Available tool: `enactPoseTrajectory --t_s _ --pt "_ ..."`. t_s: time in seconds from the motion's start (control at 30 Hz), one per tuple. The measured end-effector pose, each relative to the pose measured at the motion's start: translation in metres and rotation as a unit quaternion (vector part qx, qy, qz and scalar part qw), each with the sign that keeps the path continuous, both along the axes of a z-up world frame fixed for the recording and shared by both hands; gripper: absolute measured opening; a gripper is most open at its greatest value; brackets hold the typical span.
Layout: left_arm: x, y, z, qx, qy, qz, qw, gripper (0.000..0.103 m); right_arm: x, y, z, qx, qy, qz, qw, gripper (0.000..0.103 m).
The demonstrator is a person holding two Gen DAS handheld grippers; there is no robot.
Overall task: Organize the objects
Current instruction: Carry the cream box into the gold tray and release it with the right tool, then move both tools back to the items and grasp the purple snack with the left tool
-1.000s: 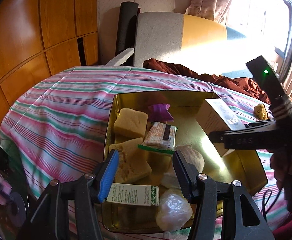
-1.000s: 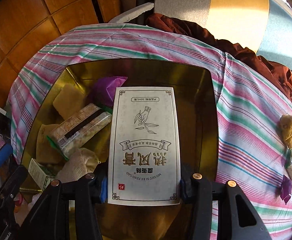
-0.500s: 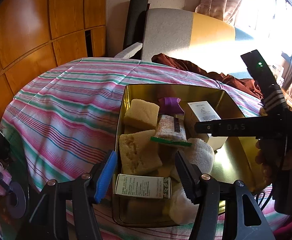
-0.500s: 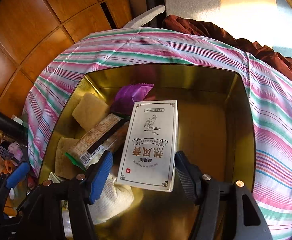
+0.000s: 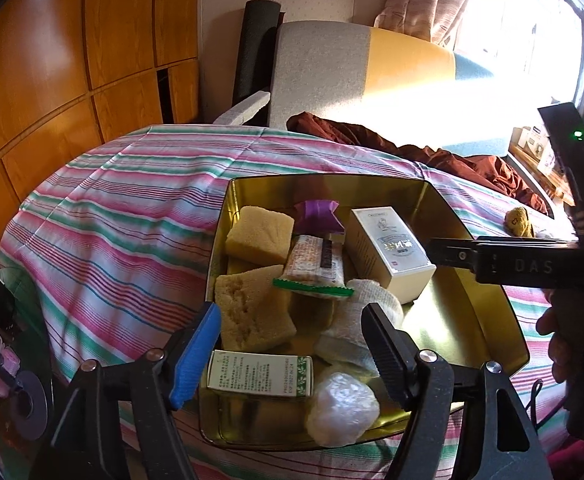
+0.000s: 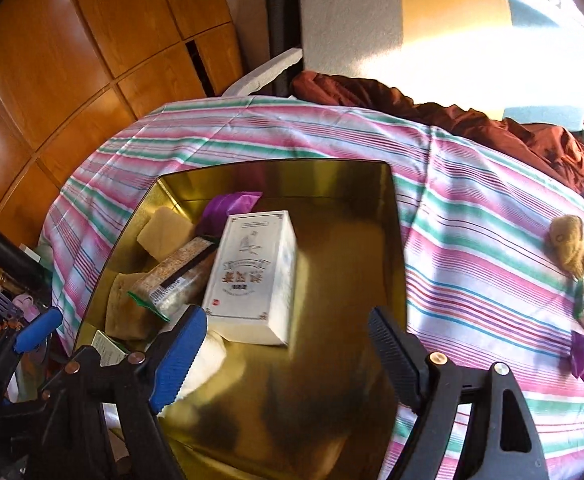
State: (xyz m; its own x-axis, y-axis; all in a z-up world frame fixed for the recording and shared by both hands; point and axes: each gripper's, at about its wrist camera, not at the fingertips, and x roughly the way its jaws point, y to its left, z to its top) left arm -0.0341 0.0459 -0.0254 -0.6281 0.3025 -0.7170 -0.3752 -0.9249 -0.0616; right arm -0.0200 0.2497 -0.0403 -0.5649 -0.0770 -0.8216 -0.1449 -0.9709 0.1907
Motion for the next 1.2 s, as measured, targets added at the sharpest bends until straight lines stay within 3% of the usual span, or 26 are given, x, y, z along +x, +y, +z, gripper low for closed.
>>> enactPoseTrajectory --t_s 0.4,0.67,0.8,0.93,1.13,1.2 --pt "0.011 0.028 0.009 -0.012 0.008 -0.035 0.9993 0.075 0.061 0.093 0.000 0.019 -0.006 -0.096 0.995 0.084" --pt "0.023 0.060 0.019 -0.023 0.022 -0.079 0.9964 0.076 0.121 0.191 -0.002 0.045 -0.030 -0.198 0.979 0.084" --pt "0.030 0.083 0.022 -0.031 0.026 -0.108 0.9933 0.076 0.152 0.243 0.000 0.053 -0.034 -0.265 0.962 0.084" --pt "0.038 0.109 0.025 -0.039 0.028 -0.145 0.9882 0.076 0.183 0.288 -0.005 0.045 -0.029 -0.344 0.938 0.087" --pt "0.052 0.151 0.027 -0.045 0.030 -0.193 0.9797 0.082 0.221 0.326 -0.021 -0.042 -0.013 -0.438 0.898 0.087" --pt "0.056 0.165 0.028 -0.047 0.031 -0.206 0.9770 0.082 0.227 0.331 -0.023 -0.053 -0.013 -0.450 0.891 0.087"
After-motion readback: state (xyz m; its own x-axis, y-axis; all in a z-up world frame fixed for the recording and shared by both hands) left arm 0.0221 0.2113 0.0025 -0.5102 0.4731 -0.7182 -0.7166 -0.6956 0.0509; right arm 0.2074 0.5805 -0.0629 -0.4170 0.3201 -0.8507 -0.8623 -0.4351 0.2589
